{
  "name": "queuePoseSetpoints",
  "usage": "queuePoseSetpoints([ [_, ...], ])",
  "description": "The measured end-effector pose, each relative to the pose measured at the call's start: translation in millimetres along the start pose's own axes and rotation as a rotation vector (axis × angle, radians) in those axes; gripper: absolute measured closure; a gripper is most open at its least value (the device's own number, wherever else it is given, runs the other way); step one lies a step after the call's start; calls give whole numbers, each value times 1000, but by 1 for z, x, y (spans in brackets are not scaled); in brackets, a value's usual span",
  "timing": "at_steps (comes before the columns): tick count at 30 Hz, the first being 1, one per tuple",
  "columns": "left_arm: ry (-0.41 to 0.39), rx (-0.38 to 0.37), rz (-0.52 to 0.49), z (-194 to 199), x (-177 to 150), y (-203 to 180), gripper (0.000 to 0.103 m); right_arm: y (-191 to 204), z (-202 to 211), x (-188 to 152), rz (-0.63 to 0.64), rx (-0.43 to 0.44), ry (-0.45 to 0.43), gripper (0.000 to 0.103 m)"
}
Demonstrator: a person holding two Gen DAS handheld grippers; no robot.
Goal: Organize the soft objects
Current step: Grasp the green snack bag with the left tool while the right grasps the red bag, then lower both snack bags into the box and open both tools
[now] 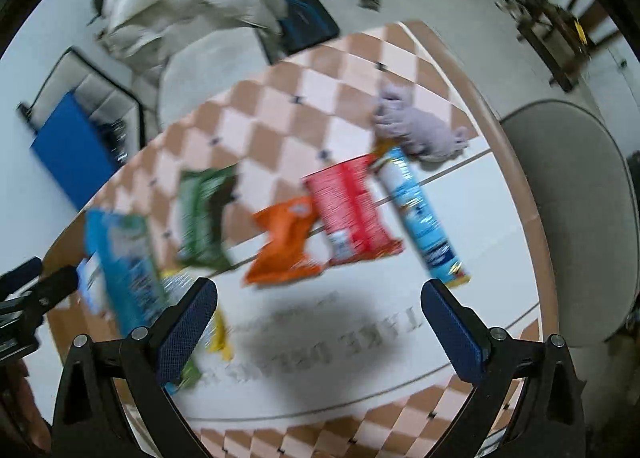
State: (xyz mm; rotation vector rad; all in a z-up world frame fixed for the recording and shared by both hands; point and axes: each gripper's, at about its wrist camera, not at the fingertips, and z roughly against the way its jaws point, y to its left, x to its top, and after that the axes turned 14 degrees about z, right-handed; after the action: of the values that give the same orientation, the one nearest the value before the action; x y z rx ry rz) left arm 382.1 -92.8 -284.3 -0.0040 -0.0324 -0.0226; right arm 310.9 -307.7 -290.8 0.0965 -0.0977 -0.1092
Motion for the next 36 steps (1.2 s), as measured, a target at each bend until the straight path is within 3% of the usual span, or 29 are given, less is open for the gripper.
queuePoseSetpoints([
  [3, 92, 16, -15, -47, 22, -25, 2, -27, -32, 21, -43, 29, 50, 5],
  [4, 112, 17, -23, -57, 25, -29, 5, -34, -45, 27, -55, 40, 72, 12],
  [6, 149, 31, -39, -81, 31, -41, 10, -42, -63, 34, -64, 48, 104, 16],
  [8, 193, 42, -51, -103, 33, -51, 25, -46, -81, 41, -70, 62, 132, 16],
  [16, 268, 63, -33, -149, 37, -60, 26, -45, -132, 53, -72, 86, 218, 16],
  [18, 290, 61, -23, -155, 35, -57, 50, -43, -142, 53, -65, 92, 235, 21],
  [19, 298, 64, -18, -157, 34, -56, 66, -41, -147, 53, -58, 92, 247, 32],
  [20, 300, 70, -15, -157, 32, -54, 67, -37, -151, 53, -50, 78, 257, 39],
  [25, 234, 45, 15, -131, 27, -43, 72, -32, -144, 52, -49, 49, 206, 56],
  [31, 131, -46, 41, -68, 4, -24, 72, -16, -96, 42, -28, 79, 130, 58],
  [36, 44, -106, 61, -4, -23, 12, 72, 21, -40, 30, 36, 114, 53, 58],
])
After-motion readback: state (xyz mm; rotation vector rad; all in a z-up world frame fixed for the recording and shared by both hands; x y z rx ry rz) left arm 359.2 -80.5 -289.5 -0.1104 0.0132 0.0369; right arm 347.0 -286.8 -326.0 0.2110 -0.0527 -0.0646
